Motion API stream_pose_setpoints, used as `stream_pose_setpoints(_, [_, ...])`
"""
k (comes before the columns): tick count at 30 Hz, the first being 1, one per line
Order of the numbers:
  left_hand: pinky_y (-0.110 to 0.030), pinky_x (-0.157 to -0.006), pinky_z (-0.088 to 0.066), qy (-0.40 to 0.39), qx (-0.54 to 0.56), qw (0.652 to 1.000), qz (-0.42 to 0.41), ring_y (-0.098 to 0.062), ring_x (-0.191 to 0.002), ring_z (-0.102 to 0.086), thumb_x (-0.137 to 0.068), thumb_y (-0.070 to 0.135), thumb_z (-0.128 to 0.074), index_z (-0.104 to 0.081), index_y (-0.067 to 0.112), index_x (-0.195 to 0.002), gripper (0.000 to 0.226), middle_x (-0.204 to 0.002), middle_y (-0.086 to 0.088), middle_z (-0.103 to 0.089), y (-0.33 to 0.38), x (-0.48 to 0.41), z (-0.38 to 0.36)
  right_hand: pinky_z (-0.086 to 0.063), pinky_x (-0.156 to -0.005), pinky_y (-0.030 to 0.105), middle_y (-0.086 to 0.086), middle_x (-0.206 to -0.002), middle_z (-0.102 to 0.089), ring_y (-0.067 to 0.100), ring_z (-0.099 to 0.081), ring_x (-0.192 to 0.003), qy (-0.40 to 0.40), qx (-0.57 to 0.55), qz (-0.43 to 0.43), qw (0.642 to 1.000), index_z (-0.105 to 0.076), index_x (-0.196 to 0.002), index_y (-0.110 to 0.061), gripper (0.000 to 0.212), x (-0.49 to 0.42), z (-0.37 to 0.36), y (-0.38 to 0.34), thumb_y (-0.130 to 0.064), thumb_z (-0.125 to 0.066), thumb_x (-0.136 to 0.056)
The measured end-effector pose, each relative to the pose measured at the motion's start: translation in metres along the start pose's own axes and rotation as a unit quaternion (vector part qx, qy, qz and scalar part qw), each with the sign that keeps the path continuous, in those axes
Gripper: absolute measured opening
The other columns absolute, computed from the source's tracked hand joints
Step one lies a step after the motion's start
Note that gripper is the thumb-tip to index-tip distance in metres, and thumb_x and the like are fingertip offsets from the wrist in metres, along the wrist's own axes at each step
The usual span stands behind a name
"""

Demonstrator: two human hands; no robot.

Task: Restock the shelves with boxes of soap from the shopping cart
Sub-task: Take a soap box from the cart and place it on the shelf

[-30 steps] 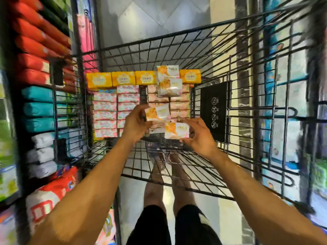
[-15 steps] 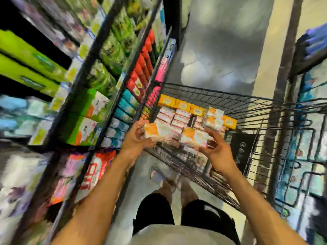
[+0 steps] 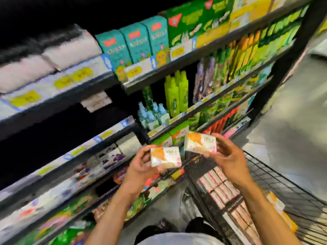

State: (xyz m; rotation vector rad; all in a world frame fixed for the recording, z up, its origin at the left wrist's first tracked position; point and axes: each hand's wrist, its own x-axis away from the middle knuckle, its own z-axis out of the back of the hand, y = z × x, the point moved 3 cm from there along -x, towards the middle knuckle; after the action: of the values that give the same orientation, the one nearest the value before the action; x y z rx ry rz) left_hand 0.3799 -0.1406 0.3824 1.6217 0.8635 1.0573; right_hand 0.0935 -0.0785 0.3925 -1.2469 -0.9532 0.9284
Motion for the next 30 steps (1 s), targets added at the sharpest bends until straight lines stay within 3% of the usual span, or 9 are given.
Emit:
stream_pose_setpoints(4, [-0.052, -0.098, -0.053, 0.076, 0.01, 0.996, -0.049, -0.033, -0.118, -0.065, -0.069, 0.006, -0.085, -0.051, 0.012, -0.133, 0.072, -0.128, -0.014, -0.066, 0.02, 0.029, 0.033, -0.051, -0.085, 0.013, -0.003, -0.12, -0.073, -0.003, -0.069, -0.102, -0.065, -0.003, 0.064, 0.996, -0.06, -0.135, -0.014, 0.062, -0.029, -0.053, -0.041, 0.015, -0.074, -0.082])
stream_pose_setpoints(8, [-0.035, -0.082, -0.059, 0.165, 0.032, 0.982, -0.085, -0.024, -0.11, -0.069, -0.06, 0.013, -0.089, -0.052, 0.016, -0.132, 0.081, -0.125, -0.012, -0.068, 0.033, 0.05, 0.059, -0.052, -0.084, 0.014, 0.005, -0.125, -0.068, -0.003, -0.069, -0.103, -0.128, -0.003, 0.1, 0.987, -0.054, -0.137, -0.005, 0.058, -0.057, -0.11, -0.068, 0.018, -0.069, -0.086])
stream_pose_setpoints(12, [-0.042, -0.084, -0.06, 0.223, 0.03, 0.968, -0.115, -0.028, -0.112, -0.068, -0.069, 0.01, -0.085, -0.055, 0.023, -0.131, 0.07, -0.122, -0.01, -0.07, 0.039, 0.062, 0.078, -0.054, -0.083, 0.017, 0.003, -0.123, -0.068, -0.001, -0.07, -0.103, -0.164, -0.009, 0.119, 0.979, -0.056, -0.134, -0.006, 0.052, -0.087, -0.165, -0.08, 0.012, -0.07, -0.088])
stream_pose_setpoints(15, [-0.048, -0.091, -0.058, 0.242, 0.037, 0.961, -0.127, -0.029, -0.112, -0.069, -0.073, 0.007, -0.081, -0.051, 0.017, -0.135, 0.07, -0.121, -0.011, -0.071, 0.039, 0.064, 0.086, -0.055, -0.089, 0.021, 0.002, -0.123, -0.072, 0.008, -0.07, -0.11, -0.17, -0.022, 0.118, 0.978, -0.062, -0.129, -0.014, 0.048, -0.108, -0.198, -0.08, 0.002, -0.077, -0.087])
stream_pose_setpoints(19, [-0.05, -0.095, -0.056, 0.259, 0.038, 0.955, -0.136, -0.03, -0.114, -0.068, -0.074, 0.004, -0.083, -0.051, 0.019, -0.135, 0.07, -0.123, -0.01, -0.07, 0.037, 0.062, 0.098, -0.054, -0.084, 0.019, 0.002, -0.11, -0.075, 0.007, -0.072, -0.097, -0.2, -0.082, 0.058, 0.975, -0.063, -0.119, -0.014, 0.04, -0.132, -0.227, -0.081, 0.006, -0.074, -0.086])
stream_pose_setpoints(22, [-0.051, -0.094, -0.056, 0.266, 0.038, 0.952, -0.146, -0.03, -0.115, -0.067, -0.079, -0.001, -0.081, -0.052, 0.021, -0.135, 0.067, -0.124, -0.009, -0.07, 0.037, 0.061, 0.106, -0.054, -0.086, 0.018, 0.007, -0.114, -0.071, 0.011, -0.071, -0.098, -0.218, -0.091, 0.036, 0.971, -0.062, -0.12, -0.011, 0.04, -0.155, -0.242, -0.084, 0.004, -0.075, -0.086])
stream_pose_setpoints(26, [-0.054, -0.093, -0.056, 0.264, 0.034, 0.951, -0.157, -0.03, -0.114, -0.068, -0.08, 0.001, -0.081, -0.053, 0.022, -0.134, 0.064, -0.125, -0.009, -0.069, 0.037, 0.058, 0.117, -0.053, -0.1, 0.029, 0.007, -0.122, -0.072, 0.018, -0.069, -0.111, -0.243, -0.037, 0.037, 0.969, -0.068, -0.122, -0.011, 0.051, -0.185, -0.265, -0.082, 0.0, -0.085, -0.076])
stream_pose_setpoints(28, [-0.052, -0.093, -0.057, 0.262, 0.035, 0.951, -0.161, -0.03, -0.114, -0.068, -0.079, 0.002, -0.082, -0.054, 0.022, -0.134, 0.064, -0.125, -0.009, -0.069, 0.037, 0.059, 0.121, -0.053, -0.099, 0.031, 0.001, -0.113, -0.074, 0.016, -0.069, -0.105, -0.254, 0.005, 0.055, 0.966, -0.071, -0.115, -0.014, 0.049, -0.191, -0.276, -0.083, -0.001, -0.089, -0.072])
stream_pose_setpoints(30, [-0.051, -0.092, -0.057, 0.263, 0.039, 0.95, -0.165, -0.029, -0.115, -0.068, -0.076, 0.006, -0.085, -0.054, 0.023, -0.134, 0.067, -0.125, -0.009, -0.069, 0.037, 0.06, 0.123, -0.054, -0.092, 0.024, -0.002, -0.106, -0.073, 0.013, -0.068, -0.098, -0.257, 0.018, 0.069, 0.964, -0.072, -0.112, -0.013, 0.048, -0.197, -0.285, -0.083, 0.001, -0.089, -0.07])
